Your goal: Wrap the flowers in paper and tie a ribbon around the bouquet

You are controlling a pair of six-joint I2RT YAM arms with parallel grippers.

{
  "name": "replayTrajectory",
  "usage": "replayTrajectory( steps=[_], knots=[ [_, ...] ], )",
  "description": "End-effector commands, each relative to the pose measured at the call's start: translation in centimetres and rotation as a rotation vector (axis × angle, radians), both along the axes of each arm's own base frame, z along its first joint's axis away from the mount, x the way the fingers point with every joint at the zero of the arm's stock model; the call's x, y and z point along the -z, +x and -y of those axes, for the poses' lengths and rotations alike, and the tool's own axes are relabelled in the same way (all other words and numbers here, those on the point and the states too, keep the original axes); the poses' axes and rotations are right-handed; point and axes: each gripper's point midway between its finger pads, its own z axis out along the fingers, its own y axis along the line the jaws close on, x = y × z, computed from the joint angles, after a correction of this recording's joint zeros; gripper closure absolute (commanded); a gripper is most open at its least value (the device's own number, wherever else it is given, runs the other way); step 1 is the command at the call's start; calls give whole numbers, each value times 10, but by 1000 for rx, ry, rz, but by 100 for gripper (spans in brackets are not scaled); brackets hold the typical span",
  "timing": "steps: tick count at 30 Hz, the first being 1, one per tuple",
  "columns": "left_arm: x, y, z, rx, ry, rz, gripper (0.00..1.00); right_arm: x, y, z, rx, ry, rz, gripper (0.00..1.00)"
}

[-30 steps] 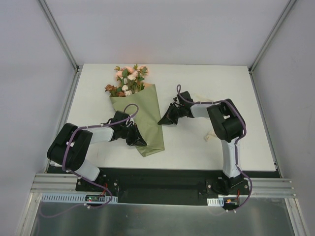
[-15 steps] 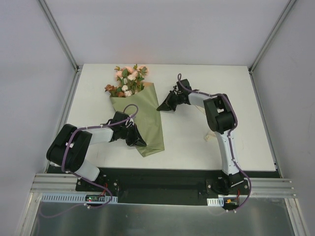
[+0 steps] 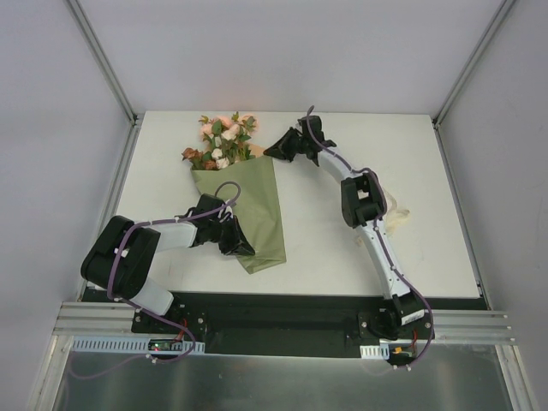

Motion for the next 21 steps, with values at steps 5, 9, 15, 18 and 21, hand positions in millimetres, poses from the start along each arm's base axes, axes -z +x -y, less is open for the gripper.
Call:
replayTrajectory(
  steps=[5, 9, 15, 18, 21],
  knots=[
    [-5, -16, -5, 62, 30, -18, 98, -127, 40, 11, 71, 14, 435, 100],
    [-45, 8, 3, 69, -21, 126, 71, -185, -2, 40, -24, -60, 478, 98],
    [-108, 29, -8, 10, -68, 279, 41, -190, -105, 94, -183, -272, 407, 78],
    [-118, 25, -29, -41, -62, 286, 35, -203, -156, 109, -220, -264, 427, 61],
    [-120, 15, -47, -80, -55, 283, 1, -164, -192, 149, -188, -407, 348, 34]
  ],
)
